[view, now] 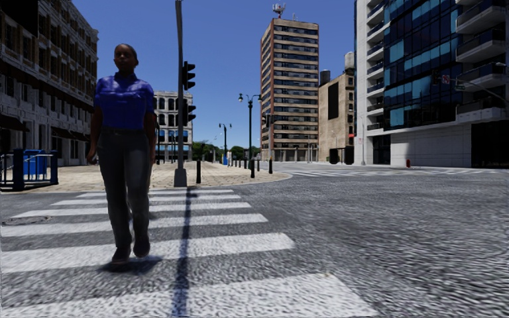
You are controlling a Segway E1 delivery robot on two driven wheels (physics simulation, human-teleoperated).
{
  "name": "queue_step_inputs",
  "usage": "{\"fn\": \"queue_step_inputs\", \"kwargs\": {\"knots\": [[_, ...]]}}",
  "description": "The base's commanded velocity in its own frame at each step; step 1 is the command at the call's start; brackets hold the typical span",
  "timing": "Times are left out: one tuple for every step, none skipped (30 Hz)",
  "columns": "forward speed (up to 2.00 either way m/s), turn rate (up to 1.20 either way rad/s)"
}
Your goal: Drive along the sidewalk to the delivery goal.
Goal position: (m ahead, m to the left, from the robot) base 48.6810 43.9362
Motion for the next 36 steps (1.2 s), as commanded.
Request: {"fn": "queue_step_inputs", "kwargs": {"knots": [[0.76,0.00],[0.81,0.00],[0.88,0.00],[0.93,0.00],[0.93,0.00],[0.96,0.00],[0.97,0.00],[0.97,0.00],[0.98,0.00],[0.98,0.00],[1.06,0.00],[1.25,0.00],[1.40,0.00],[1.40,0.00],[1.50,0.00],[1.52,0.00],[1.61,0.00],[1.67,0.00],[1.67,0.00],[1.68,0.01],[1.56,0.10],[1.45,0.26],[1.45,0.26],[1.39,0.34],[1.36,0.38],[1.34,0.41],[1.34,0.42],[1.34,0.42],[1.33,0.43],[1.33,0.43],[1.33,0.43],[1.33,0.43],[1.33,0.43],[1.33,0.43],[1.33,0.43],[1.33,0.43]]}}
